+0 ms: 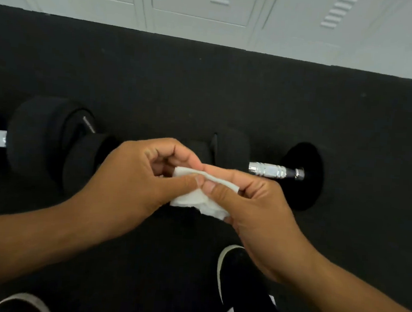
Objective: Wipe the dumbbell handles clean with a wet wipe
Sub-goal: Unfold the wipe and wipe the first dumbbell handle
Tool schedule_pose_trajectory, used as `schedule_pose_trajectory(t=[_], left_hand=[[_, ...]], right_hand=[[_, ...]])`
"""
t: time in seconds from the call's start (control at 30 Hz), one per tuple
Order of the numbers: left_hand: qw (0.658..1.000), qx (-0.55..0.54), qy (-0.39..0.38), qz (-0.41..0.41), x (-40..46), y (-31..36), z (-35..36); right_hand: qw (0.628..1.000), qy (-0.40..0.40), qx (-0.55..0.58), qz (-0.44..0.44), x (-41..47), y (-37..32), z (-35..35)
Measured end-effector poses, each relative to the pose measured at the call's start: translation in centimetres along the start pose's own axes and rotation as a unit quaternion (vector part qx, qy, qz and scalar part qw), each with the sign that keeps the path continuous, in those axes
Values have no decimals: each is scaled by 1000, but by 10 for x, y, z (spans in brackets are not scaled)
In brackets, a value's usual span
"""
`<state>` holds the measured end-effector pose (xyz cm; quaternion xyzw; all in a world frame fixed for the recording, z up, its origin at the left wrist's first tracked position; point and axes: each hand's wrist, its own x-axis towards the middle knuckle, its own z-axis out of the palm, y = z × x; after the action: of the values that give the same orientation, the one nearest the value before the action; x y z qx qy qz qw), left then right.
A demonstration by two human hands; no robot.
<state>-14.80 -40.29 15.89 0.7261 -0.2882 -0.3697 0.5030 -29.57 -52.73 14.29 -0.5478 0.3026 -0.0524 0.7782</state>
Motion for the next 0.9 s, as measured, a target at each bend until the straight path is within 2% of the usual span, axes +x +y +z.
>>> schedule_pose_trajectory(t=[0.17, 0.27, 0.5, 0.57, 0.63, 0.7, 0.77, 0.83, 0.9], left_hand=[[992, 82, -95, -9, 15, -15, 36], [990, 88, -112, 4, 18, -21, 56], [992, 73, -94, 32, 27, -26, 68], [991, 81, -93, 51, 26, -27, 71], [980, 145, -79, 113, 30, -29, 73], [941, 273, -74, 184, 38, -31, 74], [876, 419, -88, 221, 49, -34, 75], [816, 517, -97, 238, 59, -37, 77], [782, 568, -105, 233, 69, -42, 78]], right_hand=[[992, 127, 19, 20, -23, 35, -29], [984, 170, 38, 39, -32, 44, -42], [986, 126, 99, 46, -31, 41, -56], [986, 137, 90, 34, -29, 43, -58], [982, 180, 50, 2, -26, 43, -62], [960, 268, -65, -50, -23, 43, -71], [919, 342, -172, -96, -14, 47, -81], [884, 366, -255, -140, 3, 55, -90], [847, 365, -336, -193, 25, 62, -97]])
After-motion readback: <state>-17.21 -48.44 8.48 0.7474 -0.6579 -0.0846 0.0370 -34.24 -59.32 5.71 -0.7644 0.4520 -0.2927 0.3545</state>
